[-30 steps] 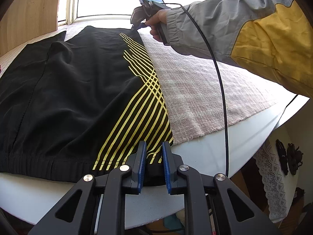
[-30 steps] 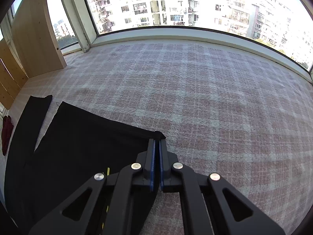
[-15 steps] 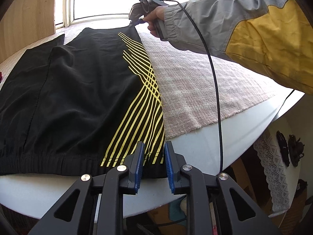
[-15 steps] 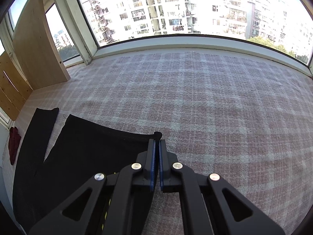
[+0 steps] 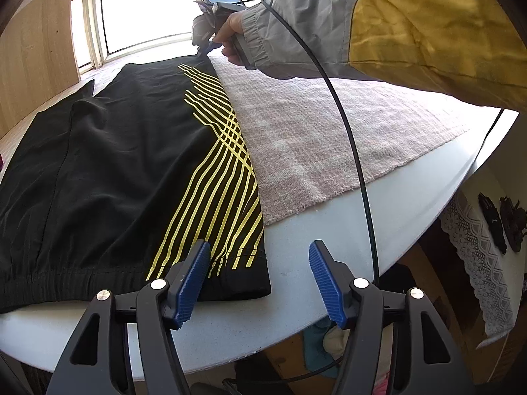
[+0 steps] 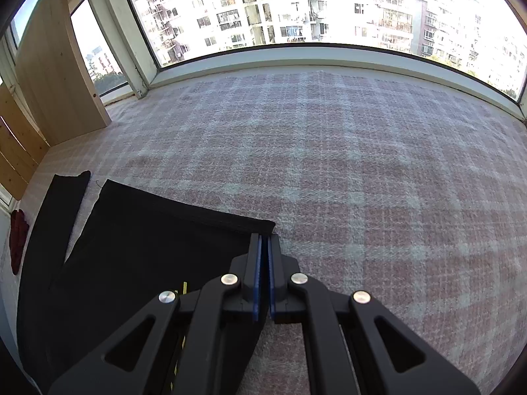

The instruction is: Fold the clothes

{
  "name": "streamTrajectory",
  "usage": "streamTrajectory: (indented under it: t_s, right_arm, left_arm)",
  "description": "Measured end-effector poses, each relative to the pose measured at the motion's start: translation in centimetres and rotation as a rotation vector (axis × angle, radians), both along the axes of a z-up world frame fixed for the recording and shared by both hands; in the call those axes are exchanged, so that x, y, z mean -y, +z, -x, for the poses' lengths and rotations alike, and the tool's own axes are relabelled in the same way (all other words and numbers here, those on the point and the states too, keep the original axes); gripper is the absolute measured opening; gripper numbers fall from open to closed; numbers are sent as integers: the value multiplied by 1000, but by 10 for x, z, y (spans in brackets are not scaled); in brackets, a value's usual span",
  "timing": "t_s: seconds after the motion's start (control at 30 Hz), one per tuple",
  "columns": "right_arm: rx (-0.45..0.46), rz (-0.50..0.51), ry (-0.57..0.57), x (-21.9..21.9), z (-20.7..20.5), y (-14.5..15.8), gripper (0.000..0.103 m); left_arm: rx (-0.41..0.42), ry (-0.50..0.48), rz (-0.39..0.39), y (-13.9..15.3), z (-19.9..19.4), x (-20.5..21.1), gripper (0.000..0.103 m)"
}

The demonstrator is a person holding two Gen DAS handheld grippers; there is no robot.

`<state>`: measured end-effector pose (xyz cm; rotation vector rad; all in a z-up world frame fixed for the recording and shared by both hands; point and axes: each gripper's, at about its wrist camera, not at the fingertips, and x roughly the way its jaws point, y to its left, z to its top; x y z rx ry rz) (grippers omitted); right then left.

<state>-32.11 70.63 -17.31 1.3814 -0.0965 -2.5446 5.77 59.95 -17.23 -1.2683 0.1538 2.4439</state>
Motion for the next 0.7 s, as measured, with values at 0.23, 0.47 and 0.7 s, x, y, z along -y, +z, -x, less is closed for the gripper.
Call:
streamTrajectory:
  t_s: [0.23,0.47,0.7]
  right_arm:
    - [0,22,4,-2,0,-1,4]
    - [-7,28,0,0,2,1,4]
    - [-15,37,-6,3,2,5,4]
  left_arm:
    - [15,30,-31,1,11,18,7]
    - [-3,39,-62,11,14,22,6]
    - [4,39,-92,20,16,27,6]
